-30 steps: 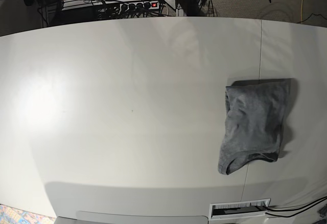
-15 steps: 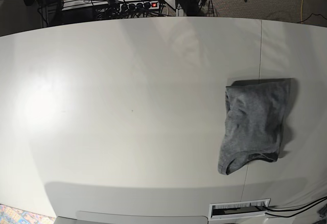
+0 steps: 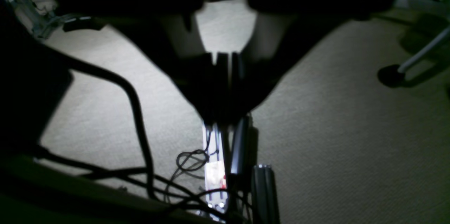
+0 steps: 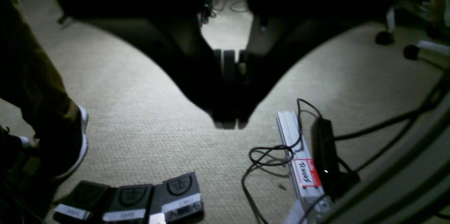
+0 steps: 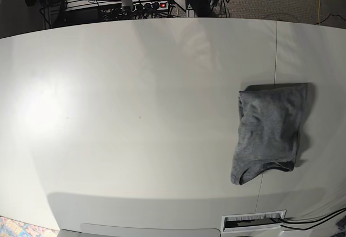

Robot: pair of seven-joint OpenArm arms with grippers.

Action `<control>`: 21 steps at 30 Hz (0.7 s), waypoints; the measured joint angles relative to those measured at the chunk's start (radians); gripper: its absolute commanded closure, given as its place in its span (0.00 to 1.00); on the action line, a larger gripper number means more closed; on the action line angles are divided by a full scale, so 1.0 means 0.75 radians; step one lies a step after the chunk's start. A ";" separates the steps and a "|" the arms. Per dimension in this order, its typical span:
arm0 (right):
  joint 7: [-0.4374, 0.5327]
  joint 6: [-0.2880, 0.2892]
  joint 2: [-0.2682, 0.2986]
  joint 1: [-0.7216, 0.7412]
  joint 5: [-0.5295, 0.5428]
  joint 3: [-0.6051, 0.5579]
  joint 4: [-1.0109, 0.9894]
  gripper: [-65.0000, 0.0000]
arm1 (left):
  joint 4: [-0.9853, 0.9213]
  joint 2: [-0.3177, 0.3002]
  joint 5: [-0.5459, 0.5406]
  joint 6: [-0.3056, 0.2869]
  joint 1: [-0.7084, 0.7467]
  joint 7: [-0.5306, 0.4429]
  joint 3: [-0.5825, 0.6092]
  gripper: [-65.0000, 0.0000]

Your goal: Fold the T-shirt properly

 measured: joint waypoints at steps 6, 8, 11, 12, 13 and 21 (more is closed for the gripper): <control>0.010 0.004 -0.003 -0.005 0.000 -0.006 -0.002 1.00 | 0.000 0.003 0.001 -0.001 0.002 0.005 0.000 1.00; 0.013 -0.001 -0.002 -0.004 -0.001 -0.006 -0.002 1.00 | 0.000 0.003 0.001 0.000 0.003 0.005 0.000 1.00; 0.017 0.000 -0.003 -0.005 0.000 -0.006 -0.002 1.00 | 0.000 0.003 0.001 -0.001 0.003 0.005 0.000 1.00; 0.016 0.001 -0.004 -0.005 0.000 -0.006 -0.002 1.00 | 0.000 0.004 0.001 -0.001 0.003 0.005 0.000 1.00; 0.016 0.005 -0.004 -0.005 0.000 -0.006 -0.002 1.00 | 0.000 0.003 0.001 -0.001 0.003 0.005 0.000 1.00; 0.032 0.001 -0.003 -0.005 0.000 -0.006 -0.002 1.00 | 0.000 0.011 0.002 0.006 0.002 0.003 -0.001 1.00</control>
